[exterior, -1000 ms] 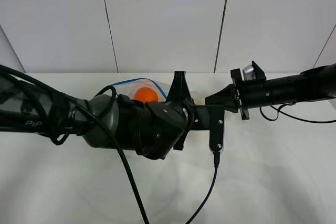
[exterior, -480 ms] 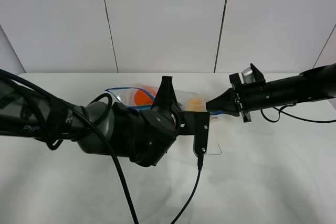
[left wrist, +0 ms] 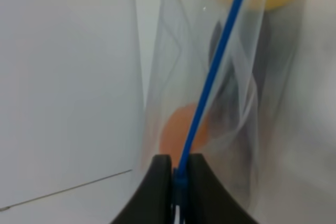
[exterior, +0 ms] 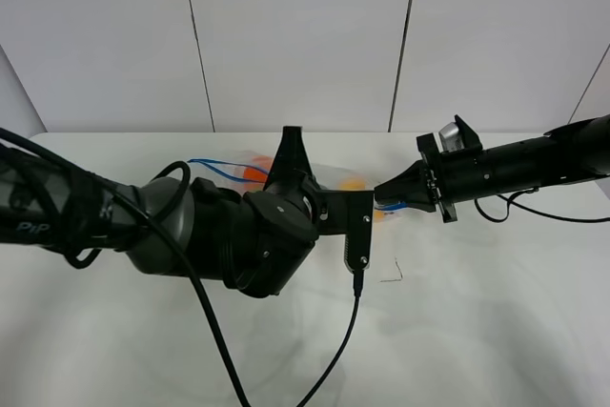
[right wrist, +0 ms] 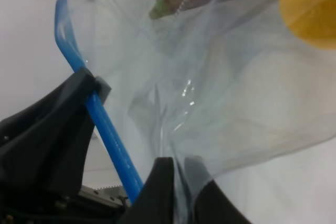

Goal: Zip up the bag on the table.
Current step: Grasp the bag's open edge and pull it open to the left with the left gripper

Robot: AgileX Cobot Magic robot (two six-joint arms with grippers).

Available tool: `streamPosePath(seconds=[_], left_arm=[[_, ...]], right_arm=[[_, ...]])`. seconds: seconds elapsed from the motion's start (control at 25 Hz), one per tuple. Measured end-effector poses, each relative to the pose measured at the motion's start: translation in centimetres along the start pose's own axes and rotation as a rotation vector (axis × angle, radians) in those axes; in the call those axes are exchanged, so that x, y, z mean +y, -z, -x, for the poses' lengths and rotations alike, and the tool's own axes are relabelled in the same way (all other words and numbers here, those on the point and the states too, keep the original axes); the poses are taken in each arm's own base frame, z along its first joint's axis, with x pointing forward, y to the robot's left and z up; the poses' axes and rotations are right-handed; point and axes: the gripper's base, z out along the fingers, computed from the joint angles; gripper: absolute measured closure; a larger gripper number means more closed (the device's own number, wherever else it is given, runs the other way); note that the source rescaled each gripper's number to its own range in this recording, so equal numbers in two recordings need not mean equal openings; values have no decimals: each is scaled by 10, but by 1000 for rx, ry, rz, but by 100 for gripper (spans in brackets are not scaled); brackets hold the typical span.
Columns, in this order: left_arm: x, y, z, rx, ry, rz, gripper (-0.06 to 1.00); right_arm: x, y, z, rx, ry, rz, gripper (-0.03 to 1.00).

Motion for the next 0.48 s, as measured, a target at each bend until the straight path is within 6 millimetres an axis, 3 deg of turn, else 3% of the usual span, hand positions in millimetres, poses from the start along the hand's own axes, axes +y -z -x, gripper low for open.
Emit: streamPosePath(seconds=[0.48], left_arm=[[3,-13,-28,96,17,-22,94]], right_arm=[[0,0,0,2,2,-1,97]])
